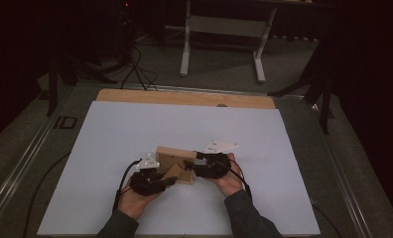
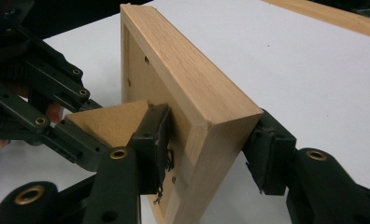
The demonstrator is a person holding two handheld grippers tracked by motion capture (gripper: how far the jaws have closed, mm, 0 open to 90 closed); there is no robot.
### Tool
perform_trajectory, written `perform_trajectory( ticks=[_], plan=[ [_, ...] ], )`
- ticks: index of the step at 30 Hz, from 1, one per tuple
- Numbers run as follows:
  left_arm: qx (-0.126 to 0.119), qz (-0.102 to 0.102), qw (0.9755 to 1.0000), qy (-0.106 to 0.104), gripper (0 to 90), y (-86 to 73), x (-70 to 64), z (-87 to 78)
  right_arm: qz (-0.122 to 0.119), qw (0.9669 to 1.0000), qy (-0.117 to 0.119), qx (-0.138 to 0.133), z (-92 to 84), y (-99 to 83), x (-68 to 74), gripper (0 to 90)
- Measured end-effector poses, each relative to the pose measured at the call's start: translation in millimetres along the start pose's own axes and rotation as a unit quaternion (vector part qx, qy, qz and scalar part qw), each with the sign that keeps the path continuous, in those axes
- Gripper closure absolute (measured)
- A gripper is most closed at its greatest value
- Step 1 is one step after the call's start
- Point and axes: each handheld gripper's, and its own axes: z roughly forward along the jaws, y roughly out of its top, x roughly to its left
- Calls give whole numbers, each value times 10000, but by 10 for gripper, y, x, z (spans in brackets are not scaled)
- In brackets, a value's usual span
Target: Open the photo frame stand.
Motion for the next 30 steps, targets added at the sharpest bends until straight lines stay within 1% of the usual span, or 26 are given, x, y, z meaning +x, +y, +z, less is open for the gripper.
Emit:
perform_trajectory(
  ticks=[5,7,12,13,15,17,20,22,23,26,28,30],
  plan=[
    [-7,14,9999,158,723,0,6,25,-138,9998,-96,-72,-23,-4,34,548],
    [-19,41,9997,226,716,0,13,41,-221,9995,-188,-98,-29,-8,58,551],
    [-74,167,9987,483,688,8,34,111,-449,9980,-417,-135,-27,-7,93,562],
    [-103,147,9986,503,685,12,48,132,-488,9975,-487,-136,-25,-4,101,565],
    [-108,196,9982,556,673,28,77,170,-577,9965,-593,-132,-21,-2,108,569],
    [-104,302,9972,682,660,48,76,199,-638,9954,-700,-147,-15,-2,110,574],
    [-122,443,9954,838,642,54,55,236,-666,9944,-798,-170,-13,-5,105,574],
    [-114,548,9933,1014,625,46,39,268,-739,9935,-846,-180,-6,-5,111,574],
    [-117,564,9927,1063,623,44,36,275,-814,9926,-886,-188,-4,-2,127,574],
    [-113,546,9920,1136,606,42,51,289,-1020,9891,-1045,-203,8,6,186,578],
    [-96,506,9923,1125,603,42,57,291,-1099,9878,-1083,-203,13,5,209,578],
    [-88,470,9928,1100,597,45,56,288,-1104,9877,-1084,-210,13,0,211,579]
  ],
)
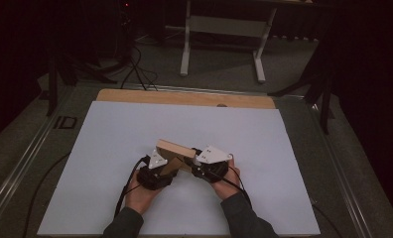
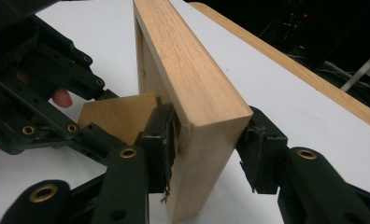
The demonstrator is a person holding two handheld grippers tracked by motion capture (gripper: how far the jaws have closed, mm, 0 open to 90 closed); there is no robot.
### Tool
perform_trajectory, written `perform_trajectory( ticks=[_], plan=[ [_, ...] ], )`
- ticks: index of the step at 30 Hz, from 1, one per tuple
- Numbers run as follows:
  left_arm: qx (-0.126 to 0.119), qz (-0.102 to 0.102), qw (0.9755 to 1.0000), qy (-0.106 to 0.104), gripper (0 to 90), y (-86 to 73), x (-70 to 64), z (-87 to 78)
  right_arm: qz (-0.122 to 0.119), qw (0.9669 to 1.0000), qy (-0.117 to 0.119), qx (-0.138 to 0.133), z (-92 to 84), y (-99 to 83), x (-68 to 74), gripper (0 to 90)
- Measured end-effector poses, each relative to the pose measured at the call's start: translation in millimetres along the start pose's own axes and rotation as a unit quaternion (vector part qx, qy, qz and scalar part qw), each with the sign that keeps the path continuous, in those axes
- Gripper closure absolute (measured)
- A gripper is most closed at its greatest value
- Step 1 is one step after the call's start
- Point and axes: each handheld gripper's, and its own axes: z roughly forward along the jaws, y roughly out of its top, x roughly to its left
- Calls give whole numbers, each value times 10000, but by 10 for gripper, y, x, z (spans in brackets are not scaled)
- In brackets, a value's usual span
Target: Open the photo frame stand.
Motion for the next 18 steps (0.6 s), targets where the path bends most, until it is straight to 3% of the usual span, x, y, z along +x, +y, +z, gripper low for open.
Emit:
perform_trajectory(
  ticks=[10,18],
  plan=[
    [177,-298,9973,-654,514,-6,86,-38,-12,9999,126,3,-33,-36,14,586],
    [170,-325,9969,-695,514,-18,114,-110,304,9989,350,-120,-57,-60,5,575]
  ],
)
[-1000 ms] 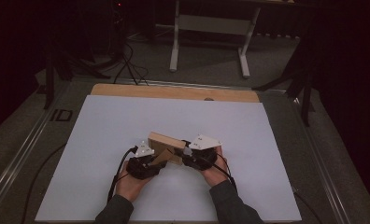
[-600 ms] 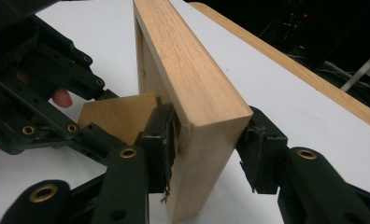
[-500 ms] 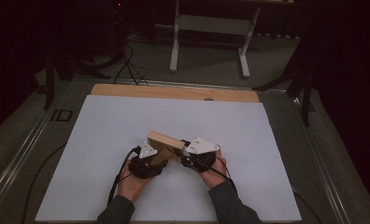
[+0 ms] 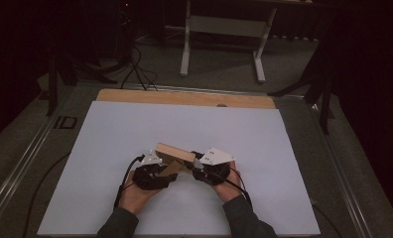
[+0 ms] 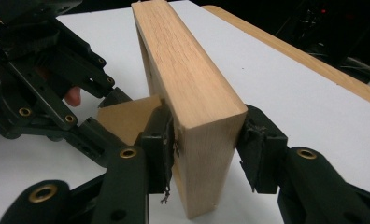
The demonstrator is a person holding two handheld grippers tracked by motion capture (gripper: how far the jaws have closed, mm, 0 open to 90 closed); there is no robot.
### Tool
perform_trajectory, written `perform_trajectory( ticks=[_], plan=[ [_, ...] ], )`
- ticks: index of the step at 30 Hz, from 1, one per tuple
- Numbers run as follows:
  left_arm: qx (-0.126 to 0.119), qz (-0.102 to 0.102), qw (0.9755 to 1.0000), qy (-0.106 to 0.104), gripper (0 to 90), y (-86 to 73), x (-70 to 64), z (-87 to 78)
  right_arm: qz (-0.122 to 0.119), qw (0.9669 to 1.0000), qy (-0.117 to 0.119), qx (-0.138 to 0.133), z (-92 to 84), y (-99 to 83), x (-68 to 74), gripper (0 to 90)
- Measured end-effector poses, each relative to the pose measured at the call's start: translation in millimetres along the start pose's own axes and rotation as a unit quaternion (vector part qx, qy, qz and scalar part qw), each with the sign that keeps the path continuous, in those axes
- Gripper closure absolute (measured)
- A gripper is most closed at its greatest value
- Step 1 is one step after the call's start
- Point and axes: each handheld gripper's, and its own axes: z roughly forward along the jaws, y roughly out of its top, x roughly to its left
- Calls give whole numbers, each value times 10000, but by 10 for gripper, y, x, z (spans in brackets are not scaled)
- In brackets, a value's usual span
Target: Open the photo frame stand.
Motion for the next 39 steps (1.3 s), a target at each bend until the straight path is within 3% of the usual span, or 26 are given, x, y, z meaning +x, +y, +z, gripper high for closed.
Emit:
perform_trajectory(
  ticks=[9,16,29,39],
  plan=[
    [-64,13,10000,-23,565,-4,4,-64,-64,9999,89,18,-39,-14,53,561],
    [46,12,9999,-114,627,-28,17,-94,-193,9996,186,109,-71,-25,111,536],
    [77,-16,9999,-125,605,-78,2,-126,-137,9995,270,126,-88,-47,119,517],
    [35,-19,9999,-111,588,-84,-3,-176,-101,9993,336,98,-110,-22,115,434]
  ],
)
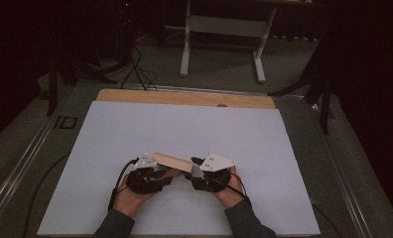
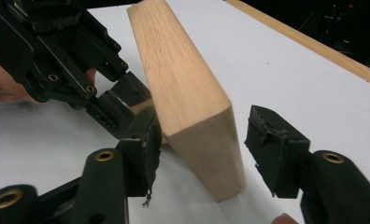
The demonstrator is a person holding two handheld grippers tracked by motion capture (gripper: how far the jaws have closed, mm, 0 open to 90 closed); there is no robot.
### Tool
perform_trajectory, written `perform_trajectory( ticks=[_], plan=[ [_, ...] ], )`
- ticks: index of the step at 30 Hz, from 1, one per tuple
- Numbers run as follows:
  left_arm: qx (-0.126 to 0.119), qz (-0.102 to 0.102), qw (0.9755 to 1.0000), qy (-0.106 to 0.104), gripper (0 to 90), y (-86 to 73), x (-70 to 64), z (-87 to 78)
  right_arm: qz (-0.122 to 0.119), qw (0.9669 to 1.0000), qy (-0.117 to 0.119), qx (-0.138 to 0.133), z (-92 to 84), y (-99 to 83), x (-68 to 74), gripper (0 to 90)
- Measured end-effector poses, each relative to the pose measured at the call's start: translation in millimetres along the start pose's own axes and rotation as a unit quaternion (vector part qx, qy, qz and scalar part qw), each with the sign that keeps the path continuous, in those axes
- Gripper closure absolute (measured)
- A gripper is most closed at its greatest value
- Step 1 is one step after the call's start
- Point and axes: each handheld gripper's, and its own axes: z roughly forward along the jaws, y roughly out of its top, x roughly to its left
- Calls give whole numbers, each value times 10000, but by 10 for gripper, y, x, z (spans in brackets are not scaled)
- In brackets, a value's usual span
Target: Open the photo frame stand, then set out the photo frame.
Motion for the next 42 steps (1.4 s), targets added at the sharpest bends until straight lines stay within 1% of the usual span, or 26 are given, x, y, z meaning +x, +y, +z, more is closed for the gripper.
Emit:
perform_trajectory(
  ticks=[1,3,9,17,31,38,42],
  plan=[
    [-12,6,10000,10,588,0,0,-9,-2,10000,-6,16,-7,7,-1,424],
    [-30,6,10000,31,584,0,2,-28,20,10000,41,-42,-22,19,-5,414],
    [-66,27,9999,107,584,0,16,-65,59,9999,79,-125,-58,59,-5,394],
    [-73,63,9998,154,584,0,14,-87,69,9999,69,-133,-73,73,-8,378],
    [-104,52,9998,161,573,3,24,-119,70,9997,56,-243,-109,116,-6,367],
    [-109,77,9998,159,573,4,12,-126,129,9993,71,-338,-137,134,-10,367],
    [-152,55,9998,142,578,8,27,-150,154,9992,59,-376,-146,148,-15,367]
  ],
)
